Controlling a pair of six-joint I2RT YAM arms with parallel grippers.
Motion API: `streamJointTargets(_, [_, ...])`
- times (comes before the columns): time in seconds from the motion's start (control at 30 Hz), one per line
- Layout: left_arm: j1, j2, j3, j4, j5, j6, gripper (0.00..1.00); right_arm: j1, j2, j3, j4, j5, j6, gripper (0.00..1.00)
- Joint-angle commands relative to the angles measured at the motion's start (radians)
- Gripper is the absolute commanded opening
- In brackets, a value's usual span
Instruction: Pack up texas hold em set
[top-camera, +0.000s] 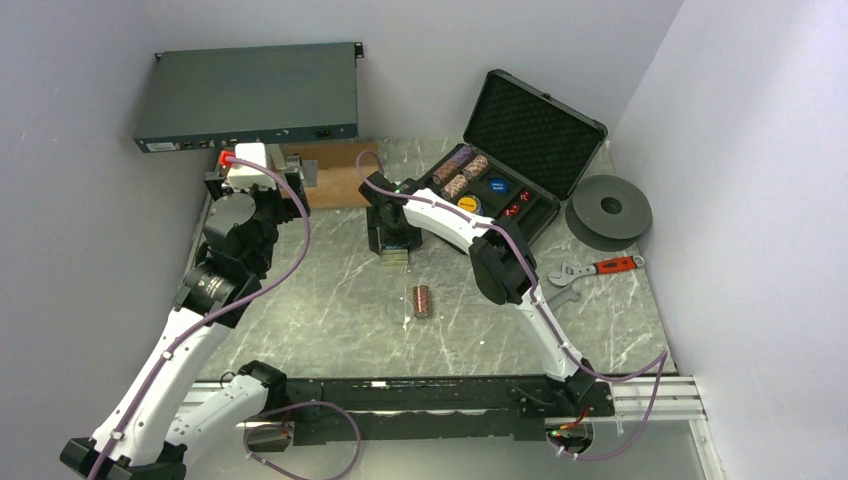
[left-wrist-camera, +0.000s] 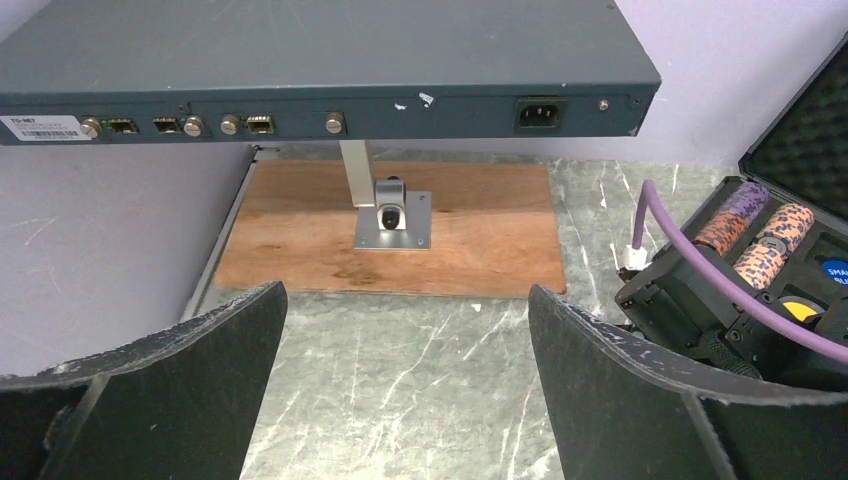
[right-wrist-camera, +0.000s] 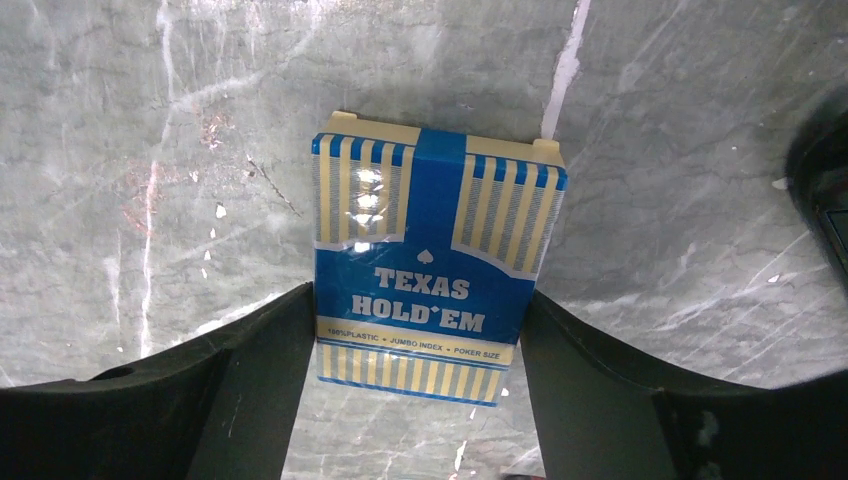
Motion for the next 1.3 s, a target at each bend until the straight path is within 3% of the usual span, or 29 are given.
streamJointTargets(0.0, [-0.003,-0.008,0.003,0.030,0.001,0.019,0.97,0.010,0.023,0.065,-0.029,0.023,-0.027,0.74])
streamJointTargets(0.17, [-0.003,-0.009,0.001,0.031,-0.002,0.018,0.96,0.010,0.041,0.082,-0.046,0.030,-0.042,0.64])
streamJointTargets(0.27, [-0.003,-0.010,0.000,0.032,0.000,0.020,0.96,0.010,0.041,0.079,-0.036,0.021,-0.064,0.46])
streamJointTargets(0.33, [-0.003,-0.009,-0.002,0.035,-0.003,0.024,0.96,0.012,0.041,0.083,-0.029,0.000,-0.090,0.28])
streamJointTargets(0.5, [-0.003,-0.005,-0.004,0.038,-0.006,0.026,0.96,0.012,0.007,0.100,-0.020,-0.029,-0.150,0.01])
streamJointTargets(0.67, [-0.003,-0.003,-0.006,0.040,-0.012,0.030,0.96,0.011,-0.102,0.055,0.042,-0.056,-0.253,0.00])
streamJointTargets(1.13, [-0.003,0.002,-0.014,0.053,-0.021,0.041,0.96,0.008,-0.271,-0.051,0.112,0.084,-0.519,0.00])
streamJointTargets(1.27, [-0.003,0.001,-0.017,0.056,-0.024,0.043,0.96,-0.003,-0.348,-0.178,0.196,0.136,-0.634,0.00])
